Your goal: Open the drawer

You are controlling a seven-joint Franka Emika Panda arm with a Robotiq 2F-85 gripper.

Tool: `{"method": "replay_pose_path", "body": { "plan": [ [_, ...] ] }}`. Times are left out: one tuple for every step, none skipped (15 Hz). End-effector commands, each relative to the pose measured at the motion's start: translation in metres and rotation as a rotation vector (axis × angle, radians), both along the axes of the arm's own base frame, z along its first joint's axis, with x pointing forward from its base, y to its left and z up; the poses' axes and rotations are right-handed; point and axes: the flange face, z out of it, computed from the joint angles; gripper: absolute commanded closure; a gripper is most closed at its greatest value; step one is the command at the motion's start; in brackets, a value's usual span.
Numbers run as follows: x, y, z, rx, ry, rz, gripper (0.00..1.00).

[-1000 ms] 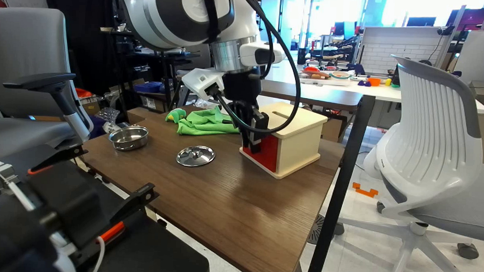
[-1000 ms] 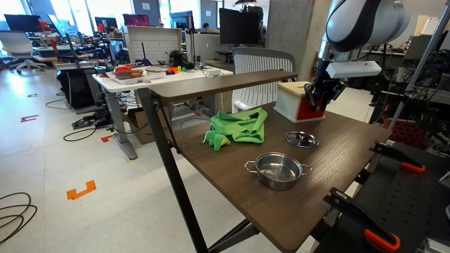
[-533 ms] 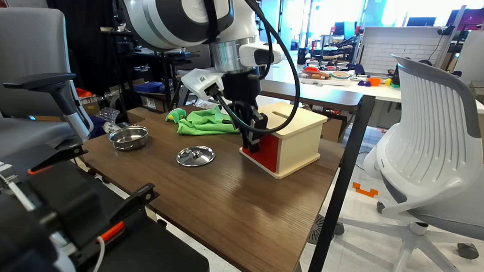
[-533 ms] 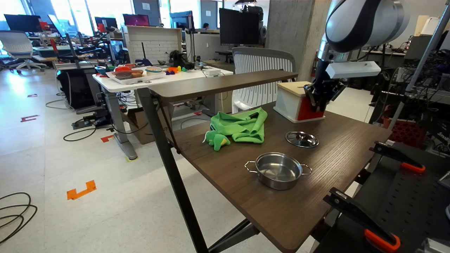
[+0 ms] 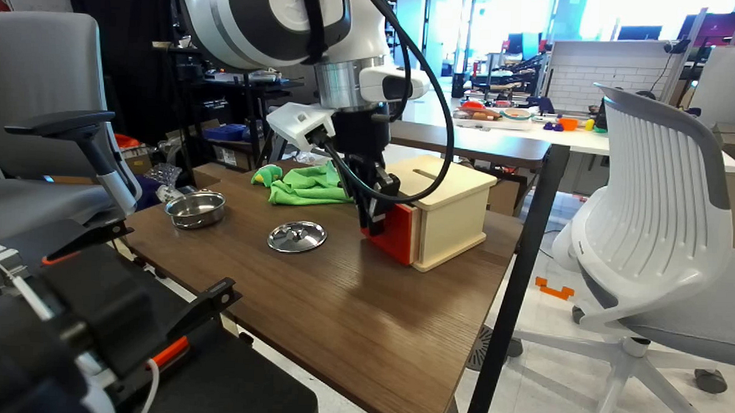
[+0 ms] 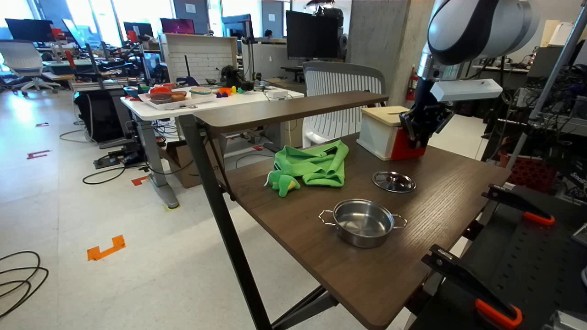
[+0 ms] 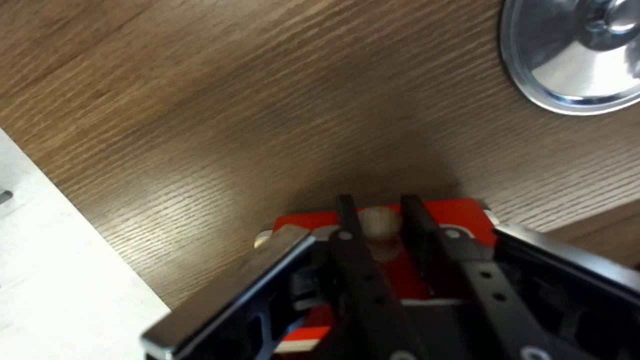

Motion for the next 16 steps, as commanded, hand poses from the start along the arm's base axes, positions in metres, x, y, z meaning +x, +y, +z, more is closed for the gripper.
{"method": "replay_pose_path", "body": {
  "plan": [
    [-0.016,0.021,0.002,0.045,0.031,0.049,0.93],
    [-0.020,0.023,0.001,0.046,0.033,0.052,0.93],
    [-0.023,0.027,0.000,0.057,0.043,0.059,0.93],
    [-0.025,0.028,-0.001,0.061,0.048,0.062,0.93],
    [-0.028,0.030,-0.003,0.065,0.053,0.066,0.93],
    [-0.030,0.032,-0.003,0.068,0.057,0.069,0.93],
    [-0.032,0.033,-0.003,0.071,0.062,0.073,0.93],
    [-0.034,0.034,-0.003,0.072,0.063,0.075,0.93],
    [-0.036,0.034,-0.003,0.076,0.065,0.076,0.93],
    [-0.037,0.034,-0.003,0.080,0.068,0.077,0.93],
    [-0.038,0.035,-0.004,0.083,0.070,0.075,0.93],
    [-0.039,0.035,-0.004,0.087,0.071,0.076,0.93],
    [-0.041,0.036,-0.005,0.097,0.073,0.074,0.48],
    [-0.042,0.037,-0.005,0.106,0.075,0.077,0.46],
    [-0.042,0.041,-0.007,0.116,0.080,0.092,0.41],
    [-0.043,0.044,-0.008,0.125,0.084,0.101,0.34]
  ]
}}
